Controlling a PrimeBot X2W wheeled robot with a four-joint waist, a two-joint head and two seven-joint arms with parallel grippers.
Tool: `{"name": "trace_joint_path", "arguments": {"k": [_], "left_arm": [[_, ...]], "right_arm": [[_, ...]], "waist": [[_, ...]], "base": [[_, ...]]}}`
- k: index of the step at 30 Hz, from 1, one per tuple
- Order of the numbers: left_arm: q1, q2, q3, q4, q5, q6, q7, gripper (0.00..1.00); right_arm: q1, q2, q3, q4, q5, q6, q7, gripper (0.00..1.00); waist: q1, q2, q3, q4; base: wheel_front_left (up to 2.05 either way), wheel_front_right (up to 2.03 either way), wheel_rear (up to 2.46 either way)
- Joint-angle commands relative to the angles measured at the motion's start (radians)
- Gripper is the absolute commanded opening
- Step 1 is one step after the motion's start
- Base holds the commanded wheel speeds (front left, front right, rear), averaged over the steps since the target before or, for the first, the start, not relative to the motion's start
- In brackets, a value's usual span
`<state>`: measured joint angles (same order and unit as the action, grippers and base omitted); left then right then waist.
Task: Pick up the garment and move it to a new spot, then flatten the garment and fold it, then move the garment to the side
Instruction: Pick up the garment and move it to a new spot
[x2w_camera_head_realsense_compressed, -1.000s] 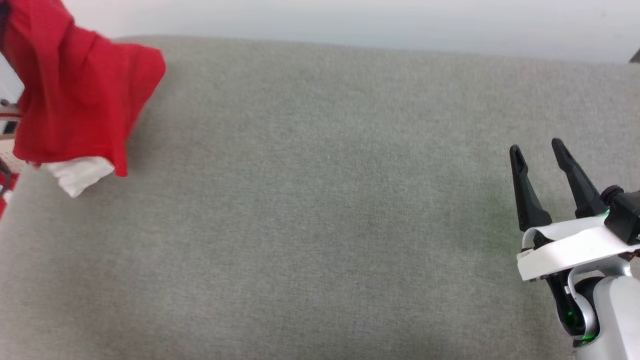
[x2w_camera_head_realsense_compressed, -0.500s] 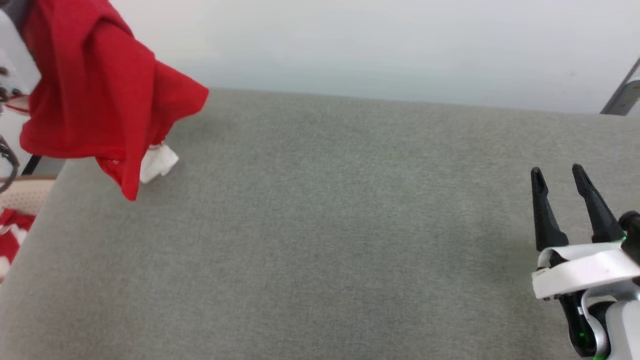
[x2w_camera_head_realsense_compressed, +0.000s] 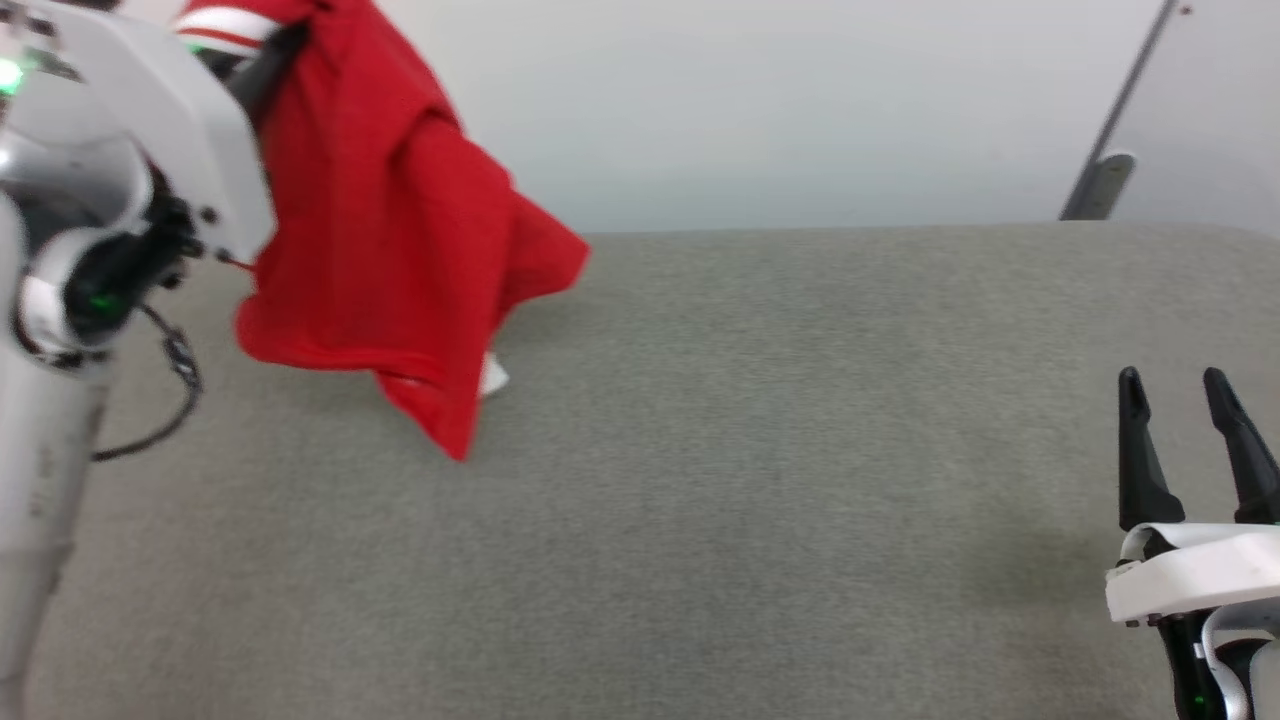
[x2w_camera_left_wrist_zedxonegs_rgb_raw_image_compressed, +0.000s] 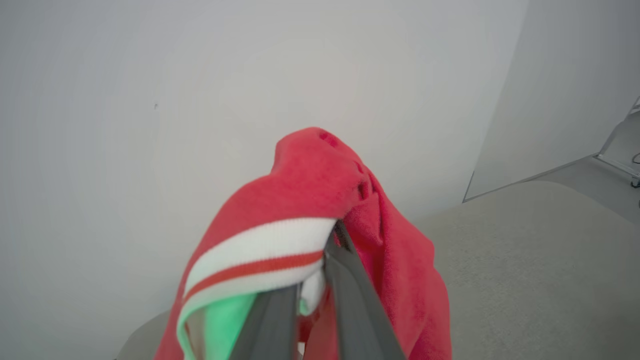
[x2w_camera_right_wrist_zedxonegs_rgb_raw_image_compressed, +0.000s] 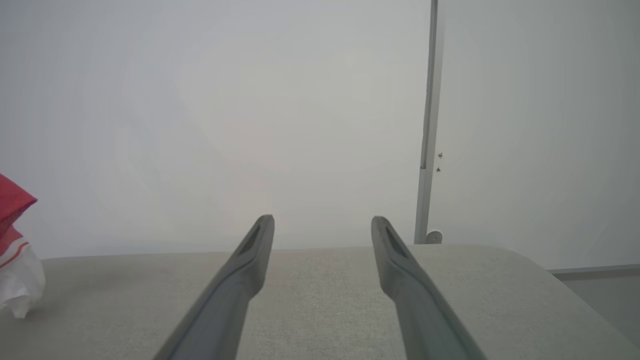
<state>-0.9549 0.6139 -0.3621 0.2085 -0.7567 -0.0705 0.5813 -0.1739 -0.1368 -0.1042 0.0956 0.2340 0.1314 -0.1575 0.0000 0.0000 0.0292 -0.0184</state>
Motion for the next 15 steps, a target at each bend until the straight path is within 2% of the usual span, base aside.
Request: {"name": "trace_joint_path", "arguments": {"k": [1,11,15], "left_arm": [[0.014,-0.019,-0.011,-0.023,-0.003,0.009,0.005,0.0],[0.029,-0.138,-0.081,-0.136,-0.039,0.01,0.013,0.0],[0.058,-0.154,-0.114,-0.157,-0.035,0.025,0.037,0.0]], "right_arm": [[0.005,0.005,-0.012,-0.001,-0.011,-0.001,0.002,1.0],[0.005,0.022,-0.059,0.012,-0.028,-0.001,-0.009,1.0],[0.006,0.031,-0.064,0.015,-0.027,-0.001,-0.015,1.0]], "waist": [[0.0,0.0,-0.006,-0.052],[0.0,0.0,0.031,-0.139],[0.0,0.0,0.054,-0.154]], "base": [[0.0,0.0,0.0],[0.0,0.0,0.0],[0.0,0.0,0.0]]}}
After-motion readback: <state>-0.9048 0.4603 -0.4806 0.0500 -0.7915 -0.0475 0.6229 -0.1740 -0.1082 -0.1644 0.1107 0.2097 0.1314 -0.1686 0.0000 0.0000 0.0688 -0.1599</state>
